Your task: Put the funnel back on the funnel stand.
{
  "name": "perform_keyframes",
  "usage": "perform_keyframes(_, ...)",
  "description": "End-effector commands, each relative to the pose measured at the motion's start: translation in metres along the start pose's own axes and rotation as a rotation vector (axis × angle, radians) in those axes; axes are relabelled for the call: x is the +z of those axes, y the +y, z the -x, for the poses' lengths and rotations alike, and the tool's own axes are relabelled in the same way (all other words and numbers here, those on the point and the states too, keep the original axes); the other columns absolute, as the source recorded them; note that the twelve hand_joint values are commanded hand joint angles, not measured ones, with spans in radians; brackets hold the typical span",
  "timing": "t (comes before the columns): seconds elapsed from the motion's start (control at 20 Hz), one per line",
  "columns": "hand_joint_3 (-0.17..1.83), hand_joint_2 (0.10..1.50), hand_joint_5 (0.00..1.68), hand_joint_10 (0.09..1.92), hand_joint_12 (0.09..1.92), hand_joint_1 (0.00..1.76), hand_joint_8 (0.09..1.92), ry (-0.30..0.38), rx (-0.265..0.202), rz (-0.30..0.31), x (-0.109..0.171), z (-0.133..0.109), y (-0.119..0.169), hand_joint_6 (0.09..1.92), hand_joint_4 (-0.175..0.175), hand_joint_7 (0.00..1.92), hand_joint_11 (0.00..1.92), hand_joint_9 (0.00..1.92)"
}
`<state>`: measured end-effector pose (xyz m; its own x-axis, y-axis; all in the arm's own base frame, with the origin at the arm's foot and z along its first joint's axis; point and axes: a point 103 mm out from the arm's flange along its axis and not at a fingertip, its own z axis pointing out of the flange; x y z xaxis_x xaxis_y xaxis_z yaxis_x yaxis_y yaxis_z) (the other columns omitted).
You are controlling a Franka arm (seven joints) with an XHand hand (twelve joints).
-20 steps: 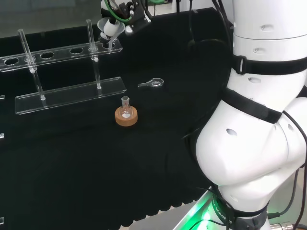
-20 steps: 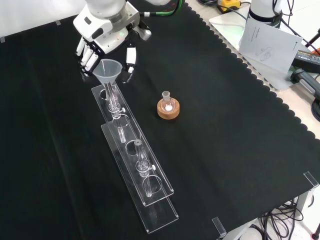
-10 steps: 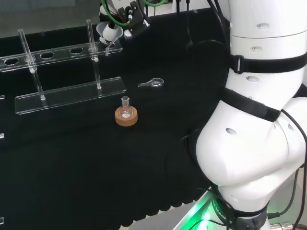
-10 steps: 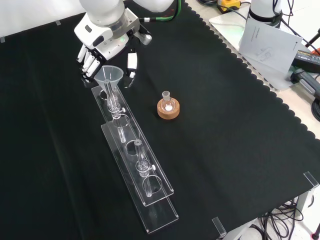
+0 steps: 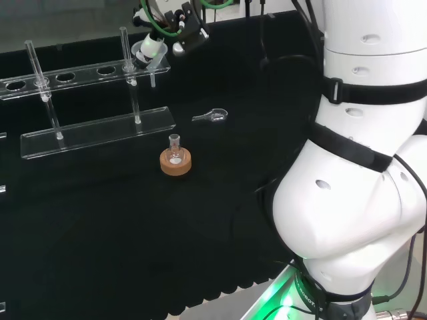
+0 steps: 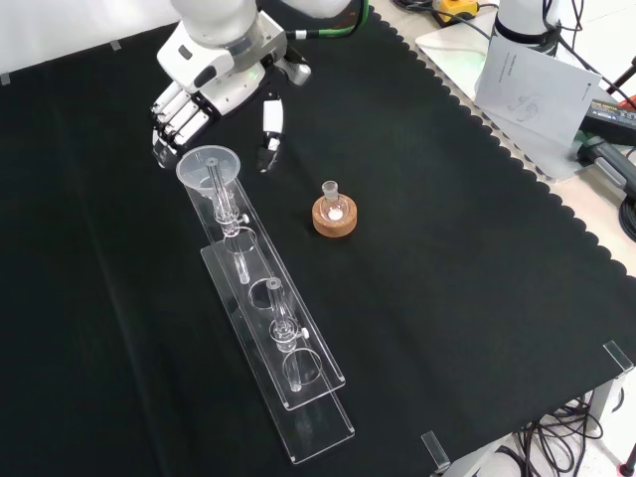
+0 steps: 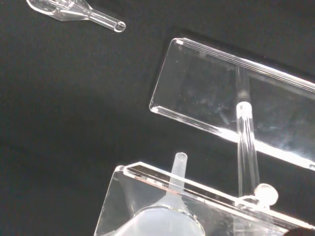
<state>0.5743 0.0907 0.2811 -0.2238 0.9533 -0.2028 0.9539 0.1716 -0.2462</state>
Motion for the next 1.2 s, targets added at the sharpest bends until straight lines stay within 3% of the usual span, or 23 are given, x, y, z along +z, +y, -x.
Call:
perform_keyframes(0.05, 0.26, 0.71, 0.10, 0.79, 1.47, 0.53, 0.41, 0.033, 0.035, 0.082, -0.023, 0.004, -0.040, 0.09, -0.044, 0.00, 0.13, 0.10)
perform_keyframes(0.4, 0.22, 0.73, 0.14, 0.77, 1.47, 0.53, 0.62, 0.100, 0.101, 0.120, -0.035, 0.019, -0.095, 0.09, -0.051, 0.01, 0.14, 0.19)
perform_keyframes(1.2, 0.22, 0.76, 0.18, 0.75, 1.46, 0.54, 0.69, 0.186, 0.235, 0.122, -0.018, 0.043, -0.176, 0.09, -0.056, 0.05, 0.18, 0.26)
